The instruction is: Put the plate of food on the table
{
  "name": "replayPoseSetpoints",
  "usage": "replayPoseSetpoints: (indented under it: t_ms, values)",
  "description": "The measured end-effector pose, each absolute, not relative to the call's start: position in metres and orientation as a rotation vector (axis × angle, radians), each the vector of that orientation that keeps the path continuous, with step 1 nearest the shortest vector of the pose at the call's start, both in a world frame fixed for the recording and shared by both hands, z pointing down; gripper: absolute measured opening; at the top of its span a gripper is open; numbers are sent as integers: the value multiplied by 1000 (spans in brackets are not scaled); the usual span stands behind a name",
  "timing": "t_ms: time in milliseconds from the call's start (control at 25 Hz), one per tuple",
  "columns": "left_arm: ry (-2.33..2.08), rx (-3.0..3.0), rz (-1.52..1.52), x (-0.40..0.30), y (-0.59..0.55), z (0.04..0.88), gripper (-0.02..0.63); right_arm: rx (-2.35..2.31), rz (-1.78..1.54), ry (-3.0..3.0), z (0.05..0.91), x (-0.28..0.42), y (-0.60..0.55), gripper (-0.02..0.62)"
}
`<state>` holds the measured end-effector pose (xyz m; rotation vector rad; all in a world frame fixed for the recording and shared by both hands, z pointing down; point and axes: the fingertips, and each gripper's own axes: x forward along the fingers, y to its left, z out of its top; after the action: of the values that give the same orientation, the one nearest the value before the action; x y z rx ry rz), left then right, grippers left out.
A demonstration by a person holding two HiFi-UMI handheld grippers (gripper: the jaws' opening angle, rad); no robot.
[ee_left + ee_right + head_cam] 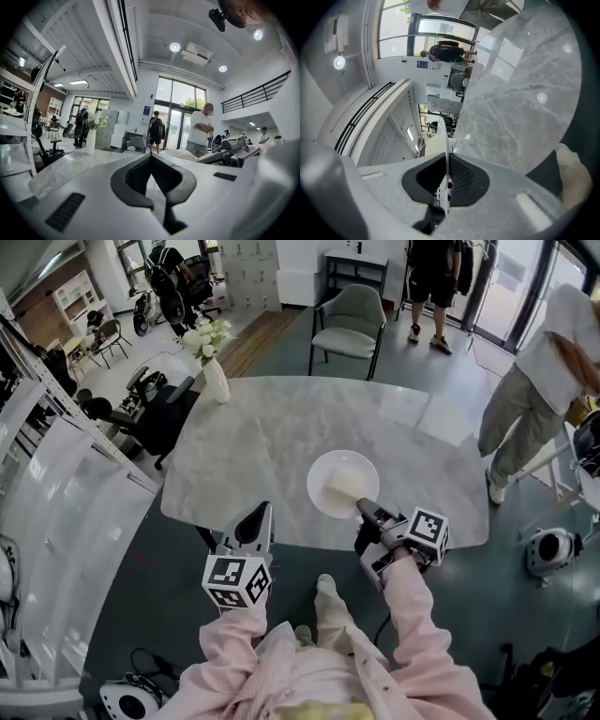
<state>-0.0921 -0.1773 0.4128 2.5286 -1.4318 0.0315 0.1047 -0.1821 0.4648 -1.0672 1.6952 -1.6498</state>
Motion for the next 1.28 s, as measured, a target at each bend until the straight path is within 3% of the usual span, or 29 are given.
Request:
replayPoseSetpoints:
  t_ms: [1280]
  values:
    - [-1416,2158,209,-74,-364,547,0,-1111,-1975,1750,607,83,-401,17]
